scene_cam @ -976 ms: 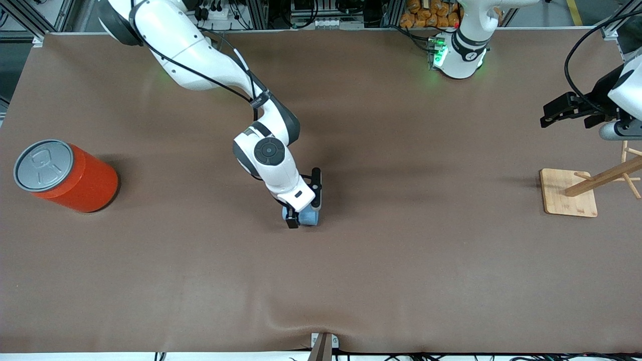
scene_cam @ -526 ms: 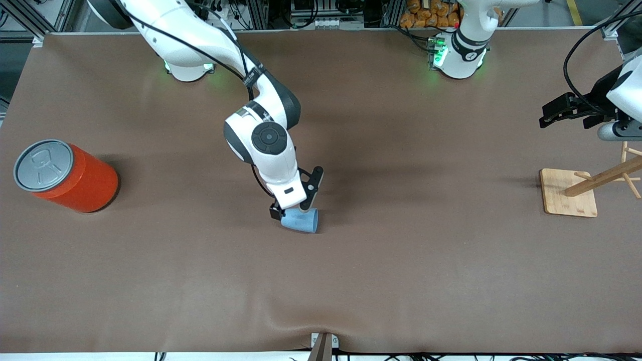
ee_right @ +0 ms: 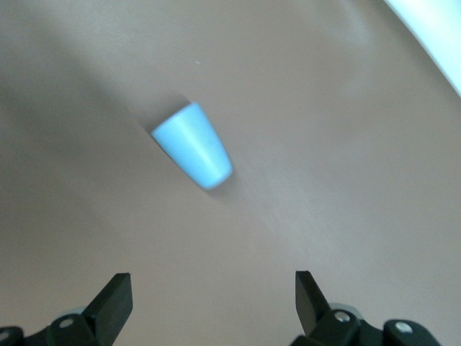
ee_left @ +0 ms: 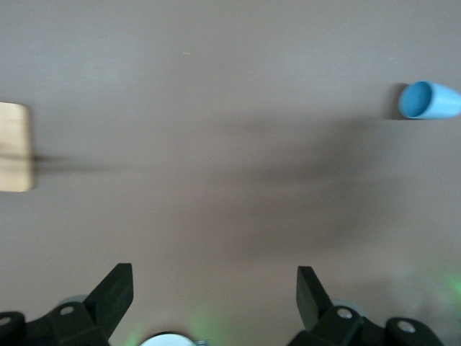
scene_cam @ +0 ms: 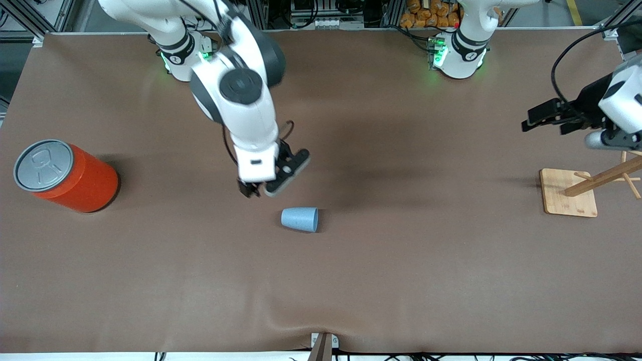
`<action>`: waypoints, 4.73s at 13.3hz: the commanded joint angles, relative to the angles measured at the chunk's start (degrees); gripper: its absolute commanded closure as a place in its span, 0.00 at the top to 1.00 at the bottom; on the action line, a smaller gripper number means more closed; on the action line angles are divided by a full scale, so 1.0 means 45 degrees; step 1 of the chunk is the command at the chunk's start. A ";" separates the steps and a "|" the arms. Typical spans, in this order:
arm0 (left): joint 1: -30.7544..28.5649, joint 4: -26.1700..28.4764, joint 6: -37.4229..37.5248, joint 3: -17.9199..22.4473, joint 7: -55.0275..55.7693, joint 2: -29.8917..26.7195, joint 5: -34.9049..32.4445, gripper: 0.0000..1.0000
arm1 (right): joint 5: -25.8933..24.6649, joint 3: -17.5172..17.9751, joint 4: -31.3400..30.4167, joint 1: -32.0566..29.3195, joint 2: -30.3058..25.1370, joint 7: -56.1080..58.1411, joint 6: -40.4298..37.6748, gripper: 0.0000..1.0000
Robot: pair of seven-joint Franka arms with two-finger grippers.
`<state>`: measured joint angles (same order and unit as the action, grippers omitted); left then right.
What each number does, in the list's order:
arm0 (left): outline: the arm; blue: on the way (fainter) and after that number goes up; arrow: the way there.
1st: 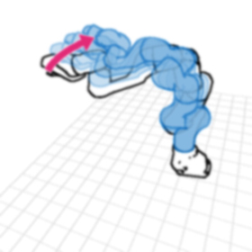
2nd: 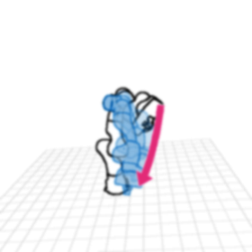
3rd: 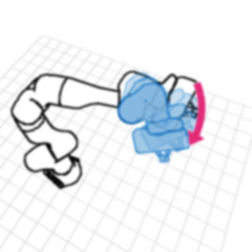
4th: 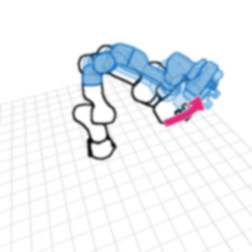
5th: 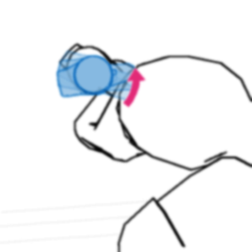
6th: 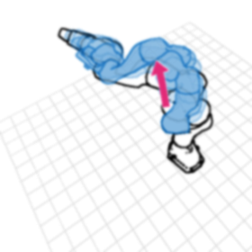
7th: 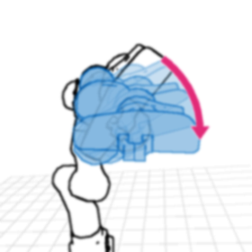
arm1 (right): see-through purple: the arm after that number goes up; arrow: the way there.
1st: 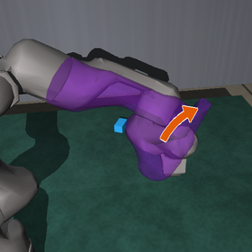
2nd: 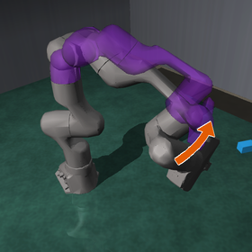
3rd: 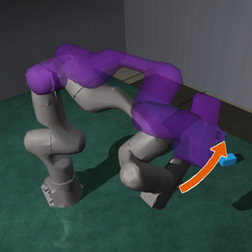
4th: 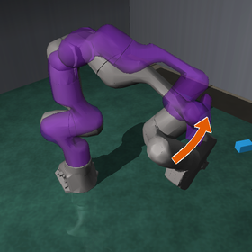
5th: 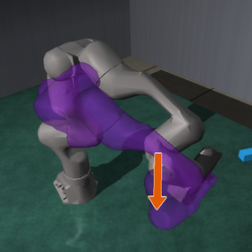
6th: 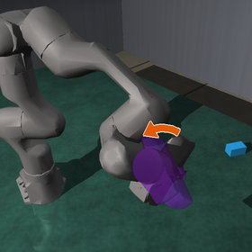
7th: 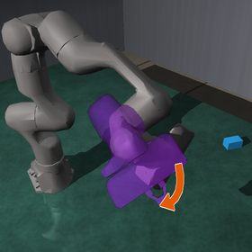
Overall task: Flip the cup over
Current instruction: 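Set the blue cup down on its side and open the right gripper, then retract the right gripper while the left gripper reaches toward the blue cup, then close the left gripper on the blue cup's rim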
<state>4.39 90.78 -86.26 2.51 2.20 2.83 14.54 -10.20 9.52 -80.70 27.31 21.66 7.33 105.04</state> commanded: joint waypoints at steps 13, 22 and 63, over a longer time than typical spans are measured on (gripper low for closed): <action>0.0782 0.2280 -0.1607 -0.0302 -0.3197 0.2458 0.7798 1.00 | 0.2344 -0.3077 -0.1676 -0.3735 -0.3934 -0.2316 -0.3771 1.00; 0.1717 0.3967 -0.5358 -0.1943 -0.5019 0.3589 1.0576 1.00 | 0.2403 -0.2995 -0.1833 -0.5520 -0.4852 -0.1434 -0.4864 1.00; 0.5195 -0.1853 -0.8994 -0.1983 -0.8437 1.1403 1.8234 1.00 | 0.2989 -0.2975 -0.1755 -0.5014 -0.4716 -0.2332 -0.5080 1.00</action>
<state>26.87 84.64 -125.75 -6.61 -34.84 52.68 94.88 2.21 -3.88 -88.31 4.52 0.77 -2.74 81.92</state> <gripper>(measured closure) 0.000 0.000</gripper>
